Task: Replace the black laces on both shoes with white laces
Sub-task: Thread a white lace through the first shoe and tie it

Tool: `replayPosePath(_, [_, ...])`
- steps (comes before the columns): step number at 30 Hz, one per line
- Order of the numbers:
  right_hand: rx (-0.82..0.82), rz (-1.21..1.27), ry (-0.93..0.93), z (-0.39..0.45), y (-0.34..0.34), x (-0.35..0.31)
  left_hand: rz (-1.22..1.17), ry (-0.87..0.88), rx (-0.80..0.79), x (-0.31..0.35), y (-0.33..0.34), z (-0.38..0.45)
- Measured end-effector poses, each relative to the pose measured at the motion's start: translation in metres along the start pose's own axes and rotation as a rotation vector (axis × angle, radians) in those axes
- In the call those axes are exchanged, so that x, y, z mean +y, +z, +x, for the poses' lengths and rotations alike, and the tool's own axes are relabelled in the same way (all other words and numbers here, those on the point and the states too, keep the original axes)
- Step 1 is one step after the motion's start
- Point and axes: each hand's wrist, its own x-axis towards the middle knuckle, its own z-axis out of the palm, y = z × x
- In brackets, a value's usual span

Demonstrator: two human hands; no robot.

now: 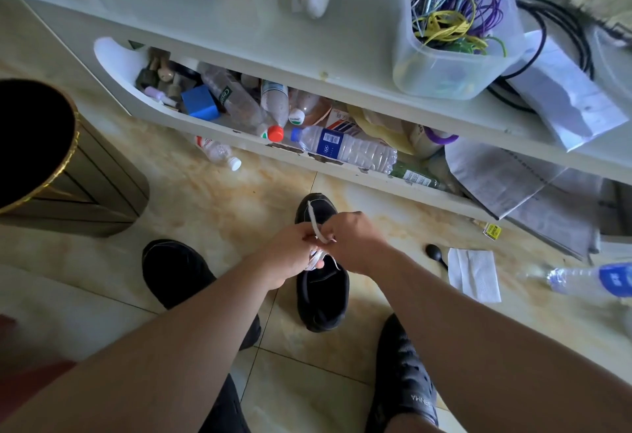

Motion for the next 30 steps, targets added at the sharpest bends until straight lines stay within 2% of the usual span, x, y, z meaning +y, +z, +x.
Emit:
replayPosePath(6, [0.109,-0.017,-0.097,0.001,0.01,-0.002,0.072,-0.054,0.012,-0.003,-0.001,0.001])
replayPosePath(9, [0.109,0.111,-0.031,0.0,0.011,0.004,0.249,-0.056,0.023,-0.008,-0.006,0.002])
replayPosePath(11, [0.127,0.285,0.069,0.0,0.011,0.009,0.313,-0.075,0.086,-0.014,-0.011,0.002])
replayPosePath(12, [0.129,0.429,0.129,0.0,0.012,0.011,0.263,-0.092,0.106,-0.016,-0.011,0.002])
replayPosePath(15, [0.043,0.925,0.294,-0.001,0.014,0.017,-0.123,-0.217,0.197,-0.018,-0.009,0.005])
replayPosePath(18, [-0.069,1.176,0.34,-0.003,0.013,0.023,-0.472,-0.358,0.362,-0.018,-0.006,0.008])
replayPosePath(20, [-0.112,1.313,0.402,-0.007,0.009,0.026,-0.547,-0.376,0.411,-0.022,-0.007,0.011])
replayPosePath(22, [-0.137,1.454,0.451,-0.01,0.007,0.029,-0.496,-0.358,0.42,-0.021,-0.008,0.008])
replayPosePath(24, [-0.123,1.506,0.475,-0.011,0.005,0.033,-0.522,-0.342,0.419,-0.023,-0.011,0.008])
replayPosePath(27, [-0.087,1.475,0.537,-0.013,0.007,0.042,-0.904,-0.372,0.386,-0.025,-0.022,0.006])
replayPosePath(30, [0.034,1.333,0.763,-0.018,0.017,0.058,-0.99,-0.487,0.471,-0.041,-0.04,0.006])
